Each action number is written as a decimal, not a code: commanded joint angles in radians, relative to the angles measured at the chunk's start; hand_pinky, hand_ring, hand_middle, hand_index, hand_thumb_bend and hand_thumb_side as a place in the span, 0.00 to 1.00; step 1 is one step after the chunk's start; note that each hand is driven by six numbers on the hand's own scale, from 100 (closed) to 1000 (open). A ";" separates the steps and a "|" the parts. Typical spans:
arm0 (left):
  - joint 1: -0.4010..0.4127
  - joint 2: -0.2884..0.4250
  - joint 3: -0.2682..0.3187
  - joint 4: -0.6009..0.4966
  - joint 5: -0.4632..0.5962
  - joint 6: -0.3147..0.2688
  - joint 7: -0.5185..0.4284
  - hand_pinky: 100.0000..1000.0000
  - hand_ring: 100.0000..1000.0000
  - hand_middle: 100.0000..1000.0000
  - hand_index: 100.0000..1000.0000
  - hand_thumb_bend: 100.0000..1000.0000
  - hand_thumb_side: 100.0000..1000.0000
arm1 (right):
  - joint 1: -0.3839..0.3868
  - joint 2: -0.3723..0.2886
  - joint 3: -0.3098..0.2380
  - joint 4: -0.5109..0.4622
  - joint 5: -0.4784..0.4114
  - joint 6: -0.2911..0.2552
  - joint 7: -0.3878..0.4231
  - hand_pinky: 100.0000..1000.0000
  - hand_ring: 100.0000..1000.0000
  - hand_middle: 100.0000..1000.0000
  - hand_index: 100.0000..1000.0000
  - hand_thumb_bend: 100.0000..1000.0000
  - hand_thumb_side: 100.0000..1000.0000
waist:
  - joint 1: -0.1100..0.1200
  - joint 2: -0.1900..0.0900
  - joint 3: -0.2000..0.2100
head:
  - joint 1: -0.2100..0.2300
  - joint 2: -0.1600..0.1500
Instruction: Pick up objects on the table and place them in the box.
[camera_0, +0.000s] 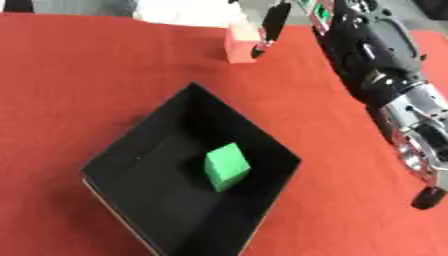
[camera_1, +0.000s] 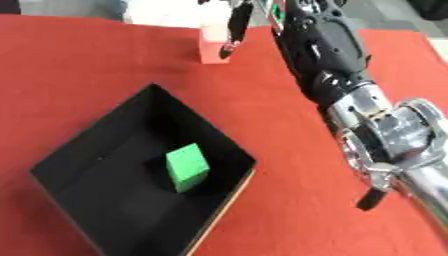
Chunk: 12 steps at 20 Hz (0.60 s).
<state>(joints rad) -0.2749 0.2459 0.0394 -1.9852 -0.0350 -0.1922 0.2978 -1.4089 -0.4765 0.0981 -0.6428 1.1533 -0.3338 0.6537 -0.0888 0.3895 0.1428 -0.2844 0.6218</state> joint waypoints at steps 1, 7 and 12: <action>-0.014 0.013 -0.005 -0.015 0.005 0.000 -0.006 0.52 0.70 0.60 0.81 0.17 0.88 | -0.033 -0.009 -0.023 0.004 0.017 0.026 0.003 0.97 0.98 0.93 0.99 0.62 0.18 | 0.004 -0.018 0.002 | -0.008 -0.012; -0.016 0.013 -0.006 -0.015 0.007 0.001 -0.009 0.52 0.70 0.60 0.81 0.17 0.88 | -0.040 -0.003 -0.057 0.022 0.058 0.086 -0.019 0.96 0.97 0.93 0.99 0.62 0.19 | 0.003 -0.008 0.008 | -0.017 -0.019; -0.018 0.013 -0.007 -0.015 0.009 0.002 -0.012 0.52 0.70 0.60 0.81 0.16 0.88 | -0.044 0.003 -0.082 0.043 0.091 0.127 -0.025 0.95 0.96 0.92 0.98 0.61 0.20 | 0.001 0.000 0.011 | -0.024 -0.025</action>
<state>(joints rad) -0.2821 0.2459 0.0342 -1.9852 -0.0303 -0.1902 0.2891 -1.4256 -0.4594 0.0284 -0.5963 1.2315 -0.2183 0.6319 -0.0931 0.4113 0.1534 -0.3029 0.6113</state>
